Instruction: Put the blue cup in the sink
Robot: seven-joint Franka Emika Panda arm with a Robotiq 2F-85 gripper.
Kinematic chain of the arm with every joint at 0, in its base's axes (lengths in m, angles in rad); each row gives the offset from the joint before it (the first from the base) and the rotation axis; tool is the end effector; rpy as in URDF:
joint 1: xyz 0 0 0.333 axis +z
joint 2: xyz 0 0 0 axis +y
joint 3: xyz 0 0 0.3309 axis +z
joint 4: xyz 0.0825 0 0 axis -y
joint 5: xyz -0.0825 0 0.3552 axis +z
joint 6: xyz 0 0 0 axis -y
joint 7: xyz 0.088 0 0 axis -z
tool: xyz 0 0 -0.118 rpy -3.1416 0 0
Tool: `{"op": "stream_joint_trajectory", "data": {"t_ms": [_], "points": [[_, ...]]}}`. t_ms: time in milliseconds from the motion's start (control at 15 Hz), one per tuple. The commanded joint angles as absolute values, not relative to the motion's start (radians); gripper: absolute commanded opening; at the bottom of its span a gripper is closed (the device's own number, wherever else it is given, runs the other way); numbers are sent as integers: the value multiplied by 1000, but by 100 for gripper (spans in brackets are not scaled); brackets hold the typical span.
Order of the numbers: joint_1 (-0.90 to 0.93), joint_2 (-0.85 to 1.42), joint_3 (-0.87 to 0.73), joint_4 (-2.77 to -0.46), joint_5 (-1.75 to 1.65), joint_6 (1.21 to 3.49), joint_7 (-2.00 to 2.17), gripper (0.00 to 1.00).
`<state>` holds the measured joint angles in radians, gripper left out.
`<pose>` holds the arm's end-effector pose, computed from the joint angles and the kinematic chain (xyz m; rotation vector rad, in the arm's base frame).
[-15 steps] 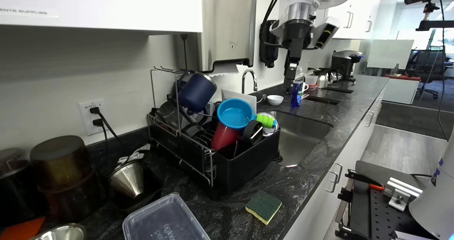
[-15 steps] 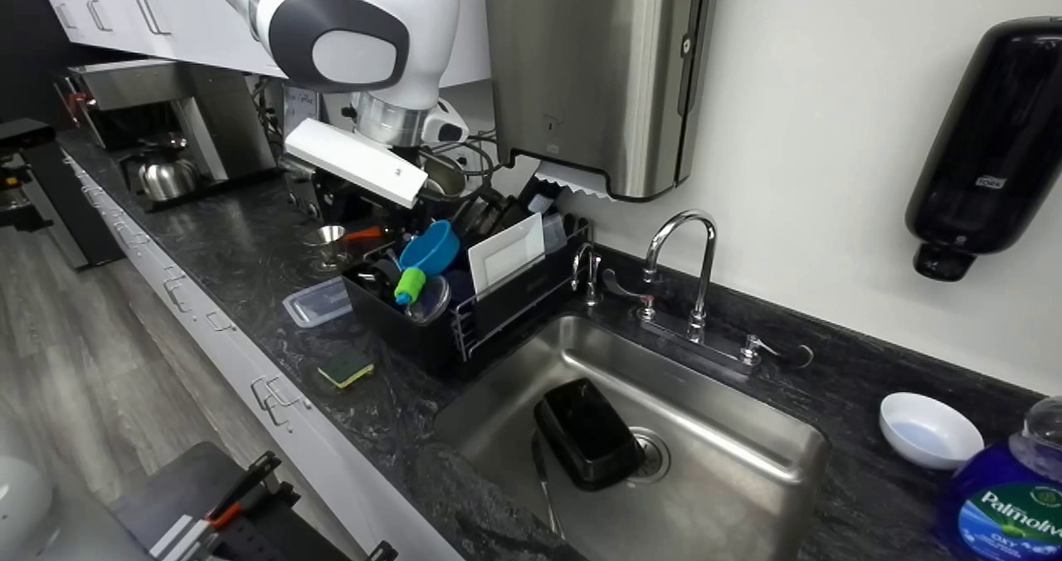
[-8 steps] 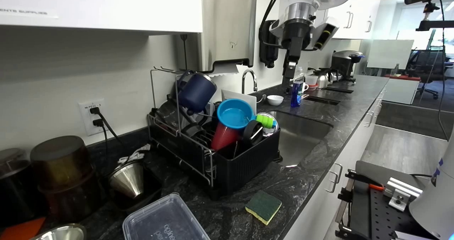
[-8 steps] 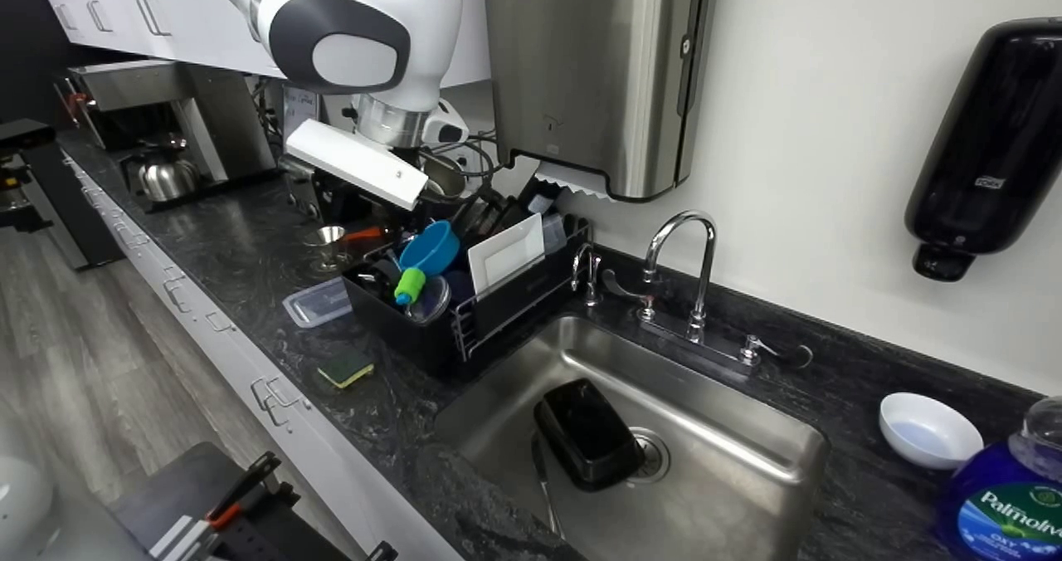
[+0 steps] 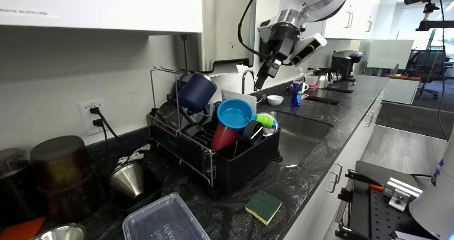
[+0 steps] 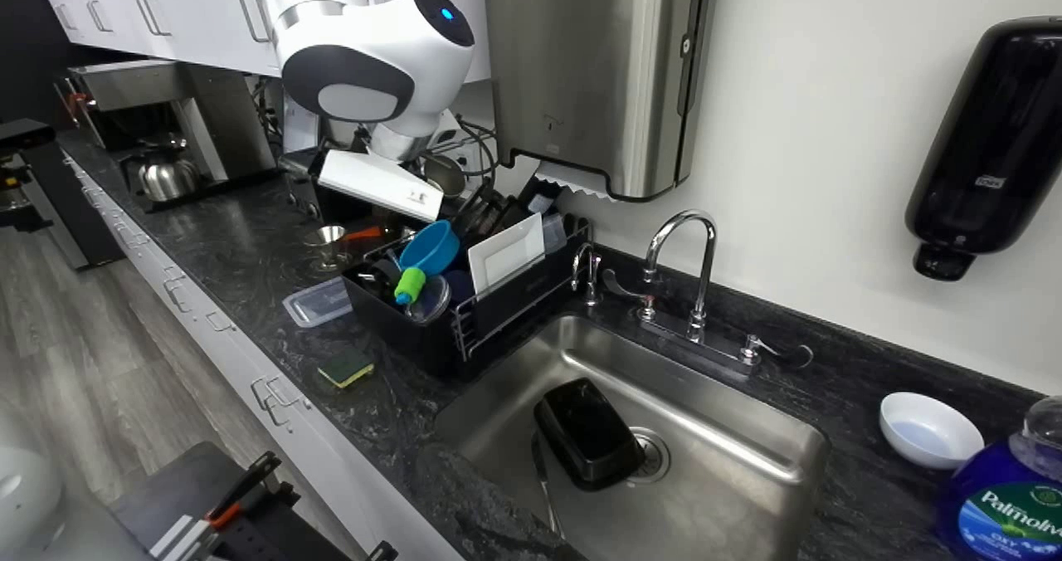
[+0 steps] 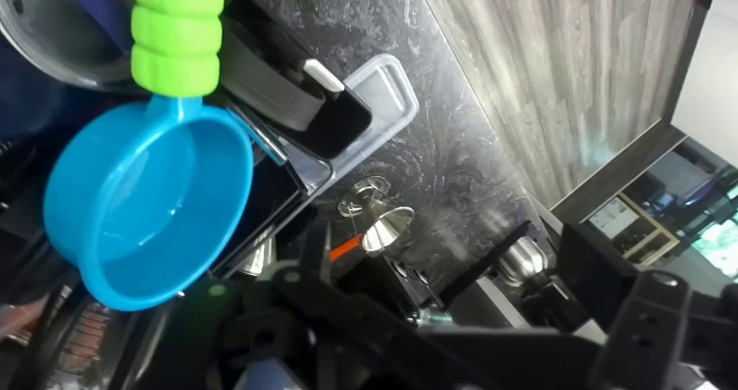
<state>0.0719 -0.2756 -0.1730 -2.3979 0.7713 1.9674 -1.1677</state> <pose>0.4180 0.0074 0.4466 -2.2829 -0.8392 -0.3850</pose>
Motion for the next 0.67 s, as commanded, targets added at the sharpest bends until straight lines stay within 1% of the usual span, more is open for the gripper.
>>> {"op": "stream_joint_trajectory", "data": {"t_ms": [0, 267, 600], "points": [[64, -231, -158, -2387, 837, 1975, -1405, 100], [59, -195, -133, -2381, 869, 1998, -1644, 100], [54, -114, -106, -2319, 989, 2070, -1836, 100]]}}
